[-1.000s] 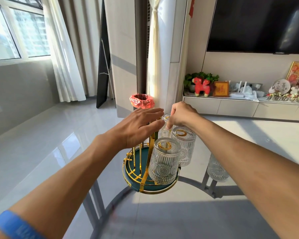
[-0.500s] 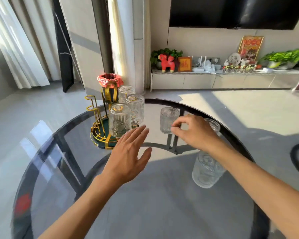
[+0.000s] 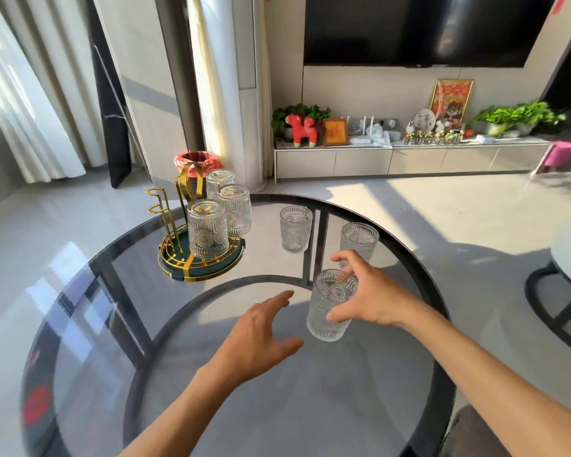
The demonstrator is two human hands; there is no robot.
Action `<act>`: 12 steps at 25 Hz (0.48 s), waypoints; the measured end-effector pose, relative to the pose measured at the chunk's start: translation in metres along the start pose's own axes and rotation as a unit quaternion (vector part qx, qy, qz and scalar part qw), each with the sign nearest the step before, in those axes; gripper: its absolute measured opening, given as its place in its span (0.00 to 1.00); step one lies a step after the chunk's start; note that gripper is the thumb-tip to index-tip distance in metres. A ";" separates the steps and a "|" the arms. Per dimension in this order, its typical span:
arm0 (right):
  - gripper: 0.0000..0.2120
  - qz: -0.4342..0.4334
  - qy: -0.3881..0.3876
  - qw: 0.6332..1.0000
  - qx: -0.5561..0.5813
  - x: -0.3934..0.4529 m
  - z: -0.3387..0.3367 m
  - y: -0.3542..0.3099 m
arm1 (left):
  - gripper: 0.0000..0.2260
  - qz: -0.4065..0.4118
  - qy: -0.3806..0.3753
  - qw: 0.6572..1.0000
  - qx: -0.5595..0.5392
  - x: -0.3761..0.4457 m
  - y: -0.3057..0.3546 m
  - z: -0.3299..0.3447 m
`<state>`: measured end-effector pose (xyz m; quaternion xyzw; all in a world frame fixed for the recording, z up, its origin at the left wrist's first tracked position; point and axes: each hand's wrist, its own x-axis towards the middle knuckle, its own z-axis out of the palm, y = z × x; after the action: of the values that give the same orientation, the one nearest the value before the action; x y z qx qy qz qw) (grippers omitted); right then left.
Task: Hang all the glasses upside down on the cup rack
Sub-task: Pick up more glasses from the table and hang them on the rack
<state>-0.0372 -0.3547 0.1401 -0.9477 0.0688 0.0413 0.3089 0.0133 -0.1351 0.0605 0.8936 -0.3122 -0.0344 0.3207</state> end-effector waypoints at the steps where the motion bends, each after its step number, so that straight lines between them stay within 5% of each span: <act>1: 0.44 -0.026 0.003 0.998 0.061 -0.001 0.006 -0.010 | 0.40 -0.004 0.003 0.998 -0.060 0.000 0.006 -0.006; 5: 0.41 -0.093 0.011 0.962 0.255 0.004 0.025 -0.057 | 0.43 -0.023 0.060 0.945 -0.320 -0.006 0.017 -0.044; 9: 0.38 -0.120 -0.004 0.887 0.446 0.020 0.039 -0.086 | 0.31 -0.046 0.107 0.877 -0.466 -0.027 -0.009 -0.089; 12: 0.35 -0.144 -0.045 0.863 0.481 0.043 0.055 -0.118 | 0.31 -0.069 0.154 0.825 -0.540 -0.029 -0.041 -0.116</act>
<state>0.0218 -0.2324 0.1590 -0.6776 -0.0715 0.0008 0.7320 0.0424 -0.0292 0.1237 0.5903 -0.1281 -0.0815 0.7927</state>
